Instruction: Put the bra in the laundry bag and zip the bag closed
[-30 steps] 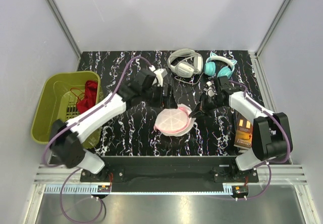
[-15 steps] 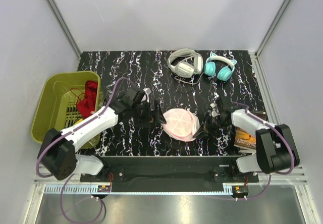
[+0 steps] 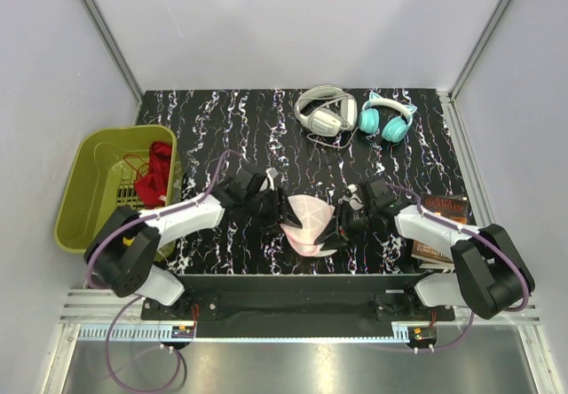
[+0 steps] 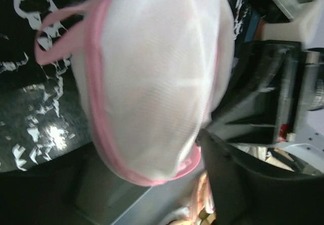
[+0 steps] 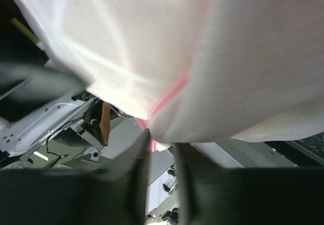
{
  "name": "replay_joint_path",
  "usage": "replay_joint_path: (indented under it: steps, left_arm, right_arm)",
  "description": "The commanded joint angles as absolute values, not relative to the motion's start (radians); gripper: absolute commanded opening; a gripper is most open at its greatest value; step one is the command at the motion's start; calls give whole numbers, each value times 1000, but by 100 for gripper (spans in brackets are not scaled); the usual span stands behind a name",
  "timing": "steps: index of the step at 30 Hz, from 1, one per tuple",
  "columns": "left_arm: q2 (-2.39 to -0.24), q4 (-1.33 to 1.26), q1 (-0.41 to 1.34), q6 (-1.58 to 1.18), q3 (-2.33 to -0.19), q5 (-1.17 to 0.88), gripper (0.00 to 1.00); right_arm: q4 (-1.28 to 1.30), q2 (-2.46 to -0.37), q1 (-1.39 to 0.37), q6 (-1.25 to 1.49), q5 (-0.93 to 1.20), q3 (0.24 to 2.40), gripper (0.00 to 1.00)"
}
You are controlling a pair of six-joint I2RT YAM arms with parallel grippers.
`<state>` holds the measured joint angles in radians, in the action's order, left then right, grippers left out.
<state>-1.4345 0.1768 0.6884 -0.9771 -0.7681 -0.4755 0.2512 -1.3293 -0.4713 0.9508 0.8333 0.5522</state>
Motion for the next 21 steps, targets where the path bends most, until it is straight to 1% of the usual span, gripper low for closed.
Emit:
replay_joint_path:
  steps: [1,2,3,4,5,7,10,11,13,14,17,20,21]
  left_arm:
    - [-1531,187,648,-879,-833,-511,37]
    - [-1537,198,640,-850,-844,-511,30]
    - [-1543,221,631,-791,-856,-509,25]
    - [-1549,233,609,-758,-882,-511,18]
    - [-1554,236,595,-723,-896,-534,9]
    - [-1568,241,566,-611,-939,-575,1]
    - [-1588,258,548,-438,-997,-676,0]
    - [-1592,258,545,-398,-1008,-752,0]
    - [-1618,278,541,-287,-1043,-833,0]
    - [-1627,302,540,-253,-1060,-882,0]
    - [-1661,392,528,-135,-1101,-943,0]
    - [-1680,506,512,-27,-1134,-1017,0]
    - [-1686,537,512,-6,-1153,-1025,0]
  right_arm:
    - [227,-1324,-477,947,902,635,43]
    - [251,-1321,-474,930,900,647,47]
    - [303,-1310,-474,890,896,675,50]
    - [331,-1293,-471,862,875,690,59]
    - [363,-1284,-462,836,861,707,62]
    - [429,-1272,-451,763,822,748,68]
    - [463,-1296,-402,701,827,776,70]
    - [469,-1305,-384,687,833,781,71]
    - [491,-1331,-335,635,854,808,72]
    - [502,-1339,-321,614,856,821,75]
    - [551,-1364,-255,526,842,882,79]
    - [581,-1405,-224,451,786,952,90]
    - [580,-1420,-224,434,750,965,91]
